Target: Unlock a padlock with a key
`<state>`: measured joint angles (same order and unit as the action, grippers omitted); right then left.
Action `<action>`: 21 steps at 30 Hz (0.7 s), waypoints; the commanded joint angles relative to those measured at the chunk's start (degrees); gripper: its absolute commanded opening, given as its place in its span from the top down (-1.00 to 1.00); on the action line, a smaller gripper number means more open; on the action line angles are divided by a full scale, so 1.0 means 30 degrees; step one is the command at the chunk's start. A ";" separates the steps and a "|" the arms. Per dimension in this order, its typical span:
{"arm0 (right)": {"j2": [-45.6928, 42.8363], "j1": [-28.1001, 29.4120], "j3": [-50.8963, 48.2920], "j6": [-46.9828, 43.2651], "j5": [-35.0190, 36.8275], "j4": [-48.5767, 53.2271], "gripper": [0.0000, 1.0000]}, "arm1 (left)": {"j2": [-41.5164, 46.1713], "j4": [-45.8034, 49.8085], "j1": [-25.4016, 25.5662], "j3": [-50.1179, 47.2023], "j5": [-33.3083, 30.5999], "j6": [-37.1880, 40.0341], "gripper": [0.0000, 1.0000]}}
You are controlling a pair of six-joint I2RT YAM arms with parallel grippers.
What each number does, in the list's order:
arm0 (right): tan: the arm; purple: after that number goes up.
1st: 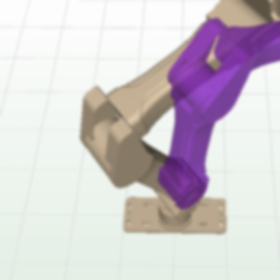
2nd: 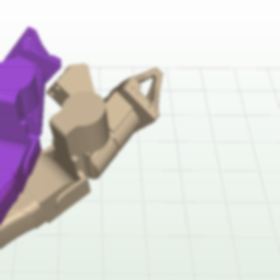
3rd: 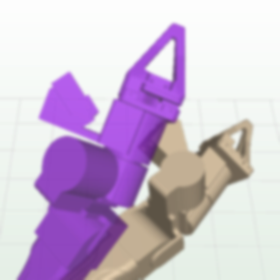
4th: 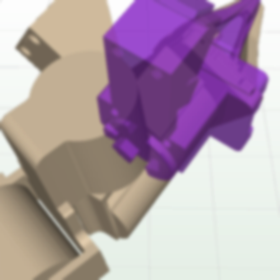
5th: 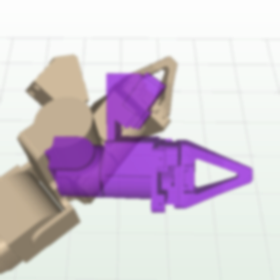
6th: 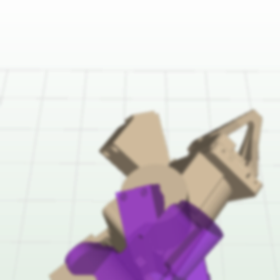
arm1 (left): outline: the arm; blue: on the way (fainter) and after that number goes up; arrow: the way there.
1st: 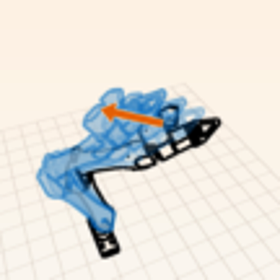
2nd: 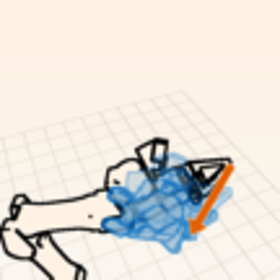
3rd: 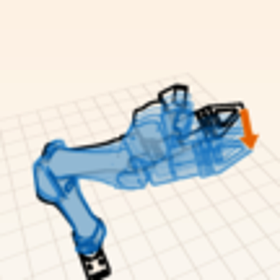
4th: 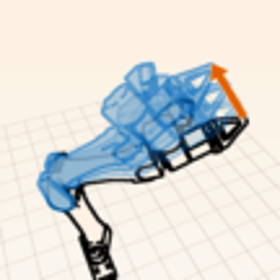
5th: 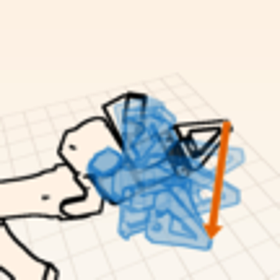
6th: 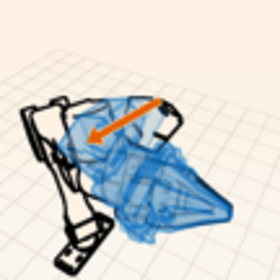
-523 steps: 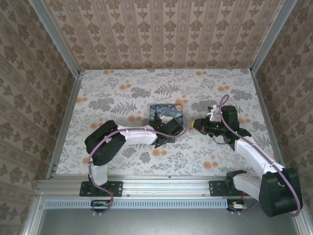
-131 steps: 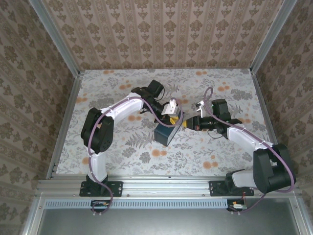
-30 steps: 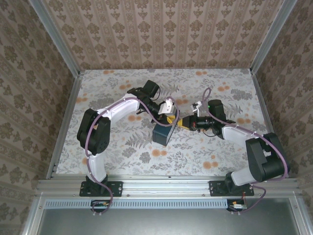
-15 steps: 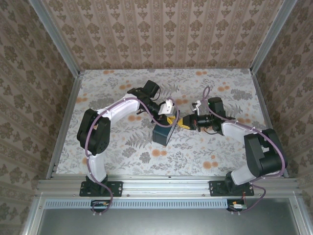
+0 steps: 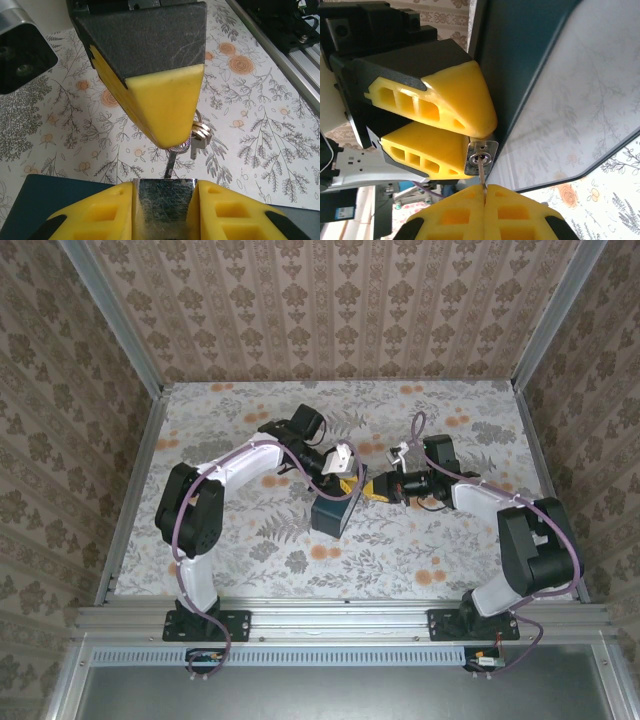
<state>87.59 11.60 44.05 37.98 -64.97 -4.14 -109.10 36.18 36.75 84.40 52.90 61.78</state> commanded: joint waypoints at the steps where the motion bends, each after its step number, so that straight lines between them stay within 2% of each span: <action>1: -0.1256 0.0296 0.0825 -0.2353 -0.0136 0.0166 1.00 | 0.0090 0.1345 0.0372 0.0186 0.1232 0.0649 0.62; 4: -0.1529 0.0583 0.1362 -0.3911 0.0064 0.1882 1.00 | -0.0017 0.1507 0.0318 0.0295 0.1292 0.0662 0.62; 13: -0.1160 0.0609 0.1403 -0.3942 -0.0738 0.1058 1.00 | -0.0094 0.1721 0.0434 0.0373 0.1270 0.0632 0.62; 21: -0.0888 0.1066 0.1990 -0.5587 -0.0801 0.3165 1.00 | -0.0189 0.1397 0.0406 0.0498 0.1291 0.0311 0.62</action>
<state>85.27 13.17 46.85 24.84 -63.11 6.07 -109.10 39.42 36.75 84.58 54.96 62.00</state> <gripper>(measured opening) 0.062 0.292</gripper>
